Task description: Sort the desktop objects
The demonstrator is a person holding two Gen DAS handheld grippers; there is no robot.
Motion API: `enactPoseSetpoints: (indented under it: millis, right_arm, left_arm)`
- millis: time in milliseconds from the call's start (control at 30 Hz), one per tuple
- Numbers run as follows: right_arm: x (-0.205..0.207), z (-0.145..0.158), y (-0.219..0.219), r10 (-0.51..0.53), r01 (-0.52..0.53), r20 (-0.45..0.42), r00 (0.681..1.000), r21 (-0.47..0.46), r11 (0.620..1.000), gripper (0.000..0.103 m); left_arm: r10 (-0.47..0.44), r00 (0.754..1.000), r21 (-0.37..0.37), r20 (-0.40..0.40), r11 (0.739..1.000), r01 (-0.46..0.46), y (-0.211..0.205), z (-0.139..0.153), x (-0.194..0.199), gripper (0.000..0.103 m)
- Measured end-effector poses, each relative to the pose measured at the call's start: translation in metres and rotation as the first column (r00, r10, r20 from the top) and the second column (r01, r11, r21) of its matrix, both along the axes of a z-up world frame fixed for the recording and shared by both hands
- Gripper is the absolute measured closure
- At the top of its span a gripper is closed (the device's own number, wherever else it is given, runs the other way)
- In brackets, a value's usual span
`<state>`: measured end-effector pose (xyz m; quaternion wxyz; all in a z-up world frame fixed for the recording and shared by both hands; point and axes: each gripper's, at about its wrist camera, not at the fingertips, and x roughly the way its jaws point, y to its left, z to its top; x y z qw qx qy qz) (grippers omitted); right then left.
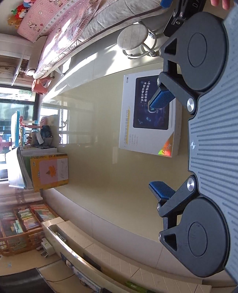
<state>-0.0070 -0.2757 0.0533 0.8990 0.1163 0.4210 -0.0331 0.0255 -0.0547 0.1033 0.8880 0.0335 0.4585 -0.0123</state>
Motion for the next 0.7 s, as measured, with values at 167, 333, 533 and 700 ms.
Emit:
enactPoseSetpoints:
  millis: [167,333,533,700]
  right_arm:
    - [-0.018,0.0,0.008,-0.001,0.001,-0.018,1.0,0.017,1.0,0.0]
    - [-0.047,0.007,0.029,0.004,-0.003,-0.019,1.0,0.021,1.0,0.0]
    - [-0.054,0.014,0.042,-0.009,0.009,0.016,1.0,0.005,1.0,0.0]
    - [-0.061,0.017,0.048,-0.029,0.029,0.035,0.999,-0.008,1.0,0.0]
  left_arm:
    - [0.003,0.998,-0.04,-0.064,0.999,-0.006,0.008,0.003,-0.027,0.0]
    - [-0.009,0.996,-0.027,-0.094,1.0,0.007,0.009,0.01,-0.049,0.0]
    - [-0.039,0.995,-0.053,-0.091,0.998,0.035,0.011,0.015,-0.057,0.0]
    - [-0.07,0.994,-0.058,-0.078,0.996,0.065,0.011,0.017,-0.067,0.0]
